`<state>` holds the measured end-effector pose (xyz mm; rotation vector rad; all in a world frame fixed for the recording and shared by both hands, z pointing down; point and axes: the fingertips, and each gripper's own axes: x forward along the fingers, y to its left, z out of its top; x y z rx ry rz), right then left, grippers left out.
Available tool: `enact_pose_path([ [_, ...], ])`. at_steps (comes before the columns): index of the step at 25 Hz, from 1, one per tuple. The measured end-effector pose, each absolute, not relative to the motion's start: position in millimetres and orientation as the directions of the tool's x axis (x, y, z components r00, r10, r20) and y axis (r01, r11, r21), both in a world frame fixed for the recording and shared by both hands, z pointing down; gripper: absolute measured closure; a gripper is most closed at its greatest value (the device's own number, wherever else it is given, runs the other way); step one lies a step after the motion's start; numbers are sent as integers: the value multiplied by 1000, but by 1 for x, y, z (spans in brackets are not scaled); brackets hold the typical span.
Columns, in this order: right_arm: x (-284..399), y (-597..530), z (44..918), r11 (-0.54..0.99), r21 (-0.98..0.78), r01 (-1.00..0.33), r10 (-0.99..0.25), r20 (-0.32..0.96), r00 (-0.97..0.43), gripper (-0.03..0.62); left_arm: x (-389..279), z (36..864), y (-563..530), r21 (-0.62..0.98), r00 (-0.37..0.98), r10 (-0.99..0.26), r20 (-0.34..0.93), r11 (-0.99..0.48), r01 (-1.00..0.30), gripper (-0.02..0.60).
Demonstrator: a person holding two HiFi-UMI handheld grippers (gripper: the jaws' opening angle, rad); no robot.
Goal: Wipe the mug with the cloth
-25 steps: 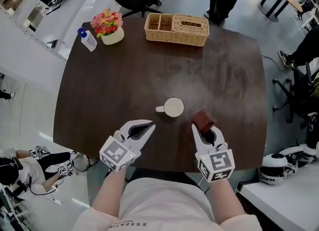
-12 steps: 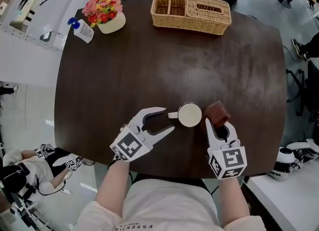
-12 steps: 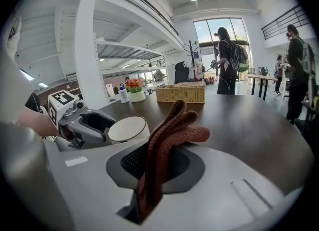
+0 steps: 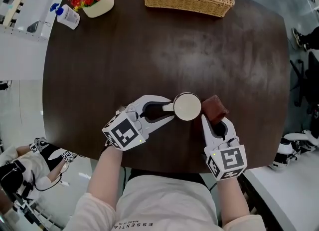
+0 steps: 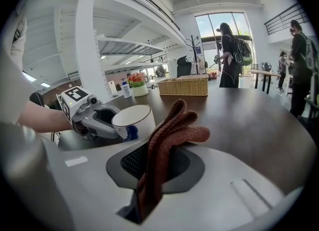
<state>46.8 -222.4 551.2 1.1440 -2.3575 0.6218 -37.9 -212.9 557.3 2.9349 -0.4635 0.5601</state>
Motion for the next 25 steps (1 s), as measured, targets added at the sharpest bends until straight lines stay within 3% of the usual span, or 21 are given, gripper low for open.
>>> enact_pose_path([
  [4, 39, -196, 558, 606, -208, -768, -548, 591, -592, 516, -38, 560, -210, 41, 877, -277, 393, -947, -318, 499],
  [14, -56, -143, 555, 831, -241, -501, -293, 576, -763, 516, -40, 560, -211, 45, 882, -253, 397, -955, -294, 506],
  [18, -66, -151, 557, 840, -247, -484, -275, 575, -771, 516, -43, 560, -210, 55, 885, -232, 403, -960, -276, 506],
  [25, -35, -165, 574, 760, -318, -567, -286, 620, -731, 514, -47, 559, -206, 73, 891, -193, 412, -967, -244, 506],
])
